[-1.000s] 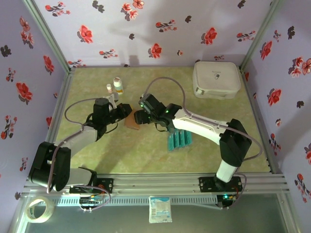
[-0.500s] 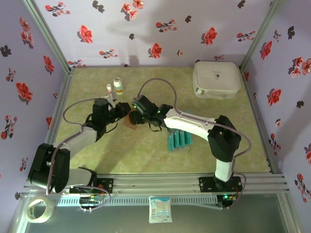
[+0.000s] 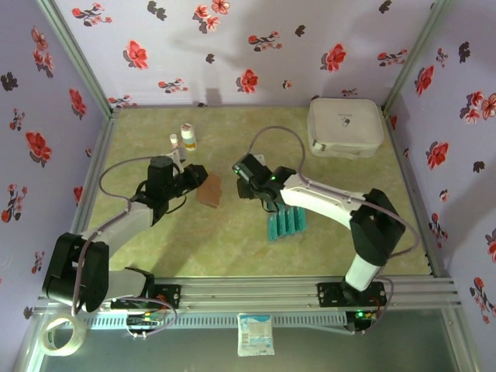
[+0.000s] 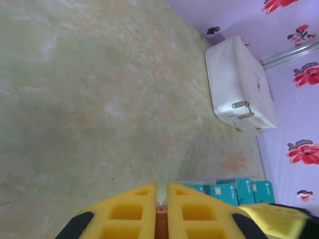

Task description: Put the credit cards into the card holder

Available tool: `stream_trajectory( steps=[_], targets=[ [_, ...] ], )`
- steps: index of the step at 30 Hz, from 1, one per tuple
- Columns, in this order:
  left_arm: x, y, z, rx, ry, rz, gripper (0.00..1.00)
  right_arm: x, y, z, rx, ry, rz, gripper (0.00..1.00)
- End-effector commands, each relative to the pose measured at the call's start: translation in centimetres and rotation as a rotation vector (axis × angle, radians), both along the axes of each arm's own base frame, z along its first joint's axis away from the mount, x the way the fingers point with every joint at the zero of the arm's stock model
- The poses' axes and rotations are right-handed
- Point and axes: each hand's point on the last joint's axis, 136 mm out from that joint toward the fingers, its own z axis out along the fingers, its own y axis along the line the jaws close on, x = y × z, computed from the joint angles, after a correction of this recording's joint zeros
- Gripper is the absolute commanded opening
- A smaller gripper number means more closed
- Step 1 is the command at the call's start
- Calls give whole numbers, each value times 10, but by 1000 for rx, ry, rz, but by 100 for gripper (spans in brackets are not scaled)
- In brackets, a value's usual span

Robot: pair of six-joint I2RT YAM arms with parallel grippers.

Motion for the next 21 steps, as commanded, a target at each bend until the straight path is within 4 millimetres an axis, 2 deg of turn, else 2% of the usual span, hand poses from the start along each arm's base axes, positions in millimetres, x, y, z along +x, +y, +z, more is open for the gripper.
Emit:
stream_trajectory(
  steps=[1, 8, 11, 17, 21],
  targets=[
    [3, 3, 22, 54, -65, -2, 0, -4, 15, 34, 125, -22, 48, 55],
    [4, 3, 36, 43, -38, 10, 0, -7, 53, 58, 291, -5, 186, 61],
    [3, 2, 45, 60, -42, -7, 0, -6, 60, 64, 327, 3, 204, 61],
    [5, 1, 66, 84, -46, -35, 0, 11, 68, 81, 427, -13, 169, 62],
    [4, 5, 73, 107, -44, -22, 0, 17, 72, 81, 469, -12, 137, 63]
  ],
)
